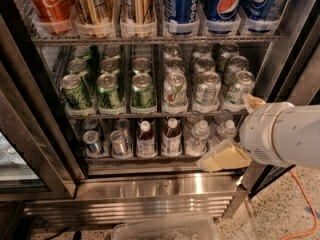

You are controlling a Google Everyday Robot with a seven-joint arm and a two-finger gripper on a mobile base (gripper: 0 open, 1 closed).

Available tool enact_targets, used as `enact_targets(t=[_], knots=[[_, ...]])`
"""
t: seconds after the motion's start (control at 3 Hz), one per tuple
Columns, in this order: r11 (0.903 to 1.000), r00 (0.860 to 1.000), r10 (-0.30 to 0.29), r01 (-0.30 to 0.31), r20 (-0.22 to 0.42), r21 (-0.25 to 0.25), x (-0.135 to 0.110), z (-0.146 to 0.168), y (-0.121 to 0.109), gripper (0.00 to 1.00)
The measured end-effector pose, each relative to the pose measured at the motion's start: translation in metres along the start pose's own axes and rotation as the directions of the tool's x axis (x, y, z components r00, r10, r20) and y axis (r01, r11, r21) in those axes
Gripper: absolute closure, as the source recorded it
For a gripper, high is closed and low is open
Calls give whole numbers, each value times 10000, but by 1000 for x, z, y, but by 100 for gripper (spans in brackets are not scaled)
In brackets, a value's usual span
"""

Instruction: Pick 7up can from middle shelf of fridge

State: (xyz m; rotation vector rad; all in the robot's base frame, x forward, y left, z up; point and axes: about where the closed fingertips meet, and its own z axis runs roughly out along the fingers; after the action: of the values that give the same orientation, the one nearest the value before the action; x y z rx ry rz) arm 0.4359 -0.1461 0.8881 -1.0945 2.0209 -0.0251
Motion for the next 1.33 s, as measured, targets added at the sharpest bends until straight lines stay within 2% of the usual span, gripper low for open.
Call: enact_targets(t=[0.33, 0.67, 1.0, 1.33], knots=[[9949, 9969, 755, -767, 210, 658, -5, 8, -2, 0], [9825, 9859, 1628, -1655, 375, 853, -7, 19, -1, 0], [9825, 9859, 1629, -1656, 376, 853, -7, 19, -1, 0], [9784, 9802, 1916, -1948, 500, 692, -7, 23, 0, 0]])
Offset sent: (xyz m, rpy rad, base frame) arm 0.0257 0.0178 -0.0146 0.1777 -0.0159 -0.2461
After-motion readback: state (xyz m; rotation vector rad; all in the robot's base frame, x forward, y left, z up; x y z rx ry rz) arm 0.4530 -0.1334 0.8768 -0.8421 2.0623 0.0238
